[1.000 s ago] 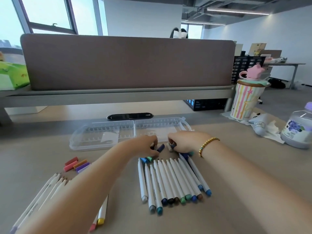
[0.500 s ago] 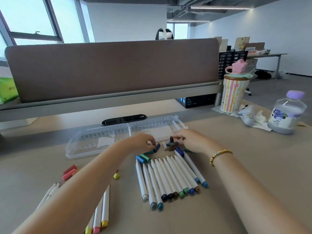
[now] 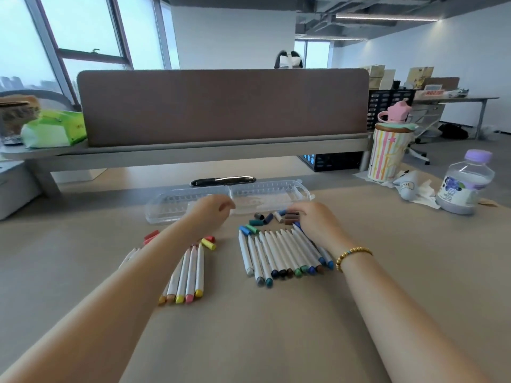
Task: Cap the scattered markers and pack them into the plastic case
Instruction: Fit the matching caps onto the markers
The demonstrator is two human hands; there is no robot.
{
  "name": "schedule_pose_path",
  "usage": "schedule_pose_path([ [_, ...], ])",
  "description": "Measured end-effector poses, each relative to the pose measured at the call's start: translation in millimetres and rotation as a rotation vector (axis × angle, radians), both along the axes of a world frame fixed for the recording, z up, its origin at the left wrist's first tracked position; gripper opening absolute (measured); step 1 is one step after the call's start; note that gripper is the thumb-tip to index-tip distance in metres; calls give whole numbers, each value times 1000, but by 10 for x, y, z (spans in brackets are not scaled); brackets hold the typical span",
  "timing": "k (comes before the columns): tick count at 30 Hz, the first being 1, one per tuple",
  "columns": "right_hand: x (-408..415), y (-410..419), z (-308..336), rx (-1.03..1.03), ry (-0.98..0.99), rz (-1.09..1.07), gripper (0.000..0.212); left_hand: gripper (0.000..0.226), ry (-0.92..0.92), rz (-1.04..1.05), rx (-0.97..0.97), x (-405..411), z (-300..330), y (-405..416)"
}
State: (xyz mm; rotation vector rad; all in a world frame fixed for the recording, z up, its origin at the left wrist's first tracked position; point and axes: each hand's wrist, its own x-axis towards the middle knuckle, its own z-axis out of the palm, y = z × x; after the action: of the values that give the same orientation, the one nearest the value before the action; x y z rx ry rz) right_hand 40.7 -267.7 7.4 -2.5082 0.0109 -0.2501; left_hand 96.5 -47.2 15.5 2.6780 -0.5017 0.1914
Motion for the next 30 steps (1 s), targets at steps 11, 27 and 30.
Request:
schedule_pose_path([
  [11, -213, 1545, -48, 127, -130, 221, 39, 26, -184, 219, -236, -570, -317, 922],
  [27, 227, 1917, -355, 31, -368, 263, 26, 20, 77, 592, -210, -190, -572, 1786],
  [30, 489, 1969, -392, 92, -306, 241, 30, 18, 32, 672, -180, 14, -534, 1831],
])
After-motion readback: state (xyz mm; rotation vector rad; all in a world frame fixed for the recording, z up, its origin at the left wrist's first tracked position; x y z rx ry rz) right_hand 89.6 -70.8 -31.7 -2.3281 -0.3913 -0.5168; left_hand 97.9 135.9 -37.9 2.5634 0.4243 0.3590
